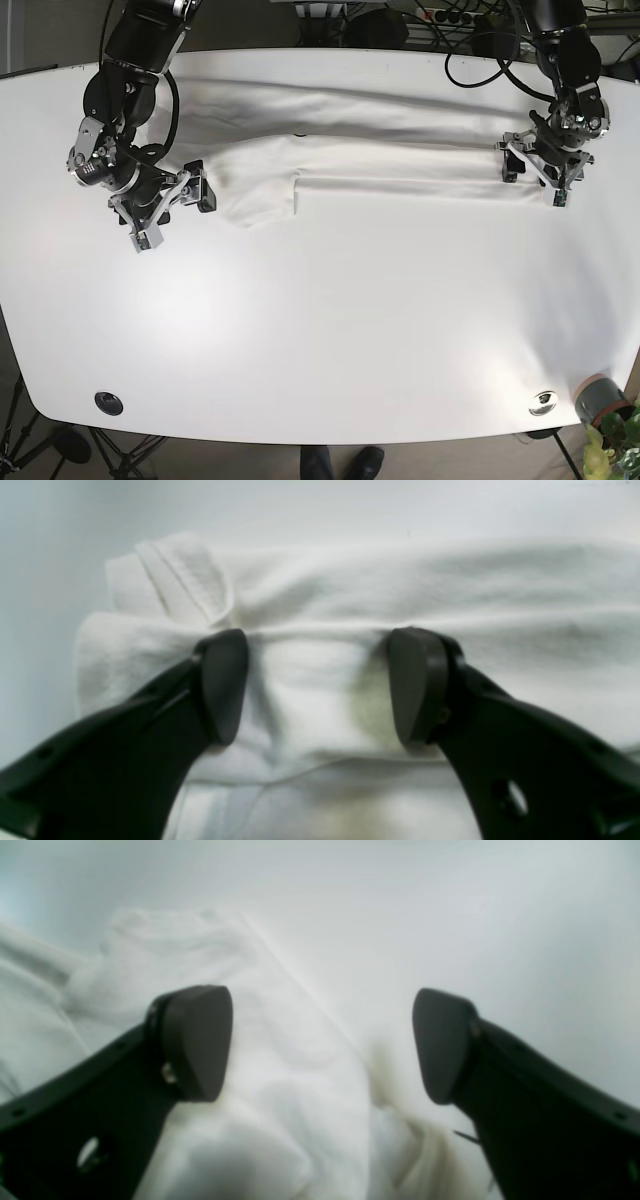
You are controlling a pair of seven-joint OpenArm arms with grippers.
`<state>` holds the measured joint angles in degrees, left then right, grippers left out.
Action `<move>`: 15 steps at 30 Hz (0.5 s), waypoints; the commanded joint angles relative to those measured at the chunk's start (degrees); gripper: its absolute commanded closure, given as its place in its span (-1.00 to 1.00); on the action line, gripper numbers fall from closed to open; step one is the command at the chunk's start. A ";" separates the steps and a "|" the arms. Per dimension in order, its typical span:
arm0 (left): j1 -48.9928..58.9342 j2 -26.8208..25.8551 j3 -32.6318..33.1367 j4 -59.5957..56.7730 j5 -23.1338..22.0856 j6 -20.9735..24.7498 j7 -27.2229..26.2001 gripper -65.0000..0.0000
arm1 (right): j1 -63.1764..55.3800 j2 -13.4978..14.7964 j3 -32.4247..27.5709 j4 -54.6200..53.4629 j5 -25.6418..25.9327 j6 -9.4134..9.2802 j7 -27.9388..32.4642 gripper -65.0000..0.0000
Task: Fold the T-shirt properly
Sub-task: 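Release the fold and move the right gripper to the strip's end, then grasp the folded strip's end with the right gripper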
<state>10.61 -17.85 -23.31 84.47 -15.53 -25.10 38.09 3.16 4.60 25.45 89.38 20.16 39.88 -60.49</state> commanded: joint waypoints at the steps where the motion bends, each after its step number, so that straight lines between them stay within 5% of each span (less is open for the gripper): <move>1: -0.37 -1.01 -0.29 0.50 0.01 0.09 0.46 -0.24 | 1.37 0.37 0.09 -0.72 1.24 0.12 1.28 -0.66; 15: -0.46 -0.92 -0.29 0.41 0.01 0.09 0.46 -0.24 | 1.46 0.37 -6.51 -6.44 1.16 0.12 5.41 -0.65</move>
<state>10.48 -17.82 -23.31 84.42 -15.53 -25.12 38.11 3.81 4.47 18.85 82.43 20.86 39.92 -55.51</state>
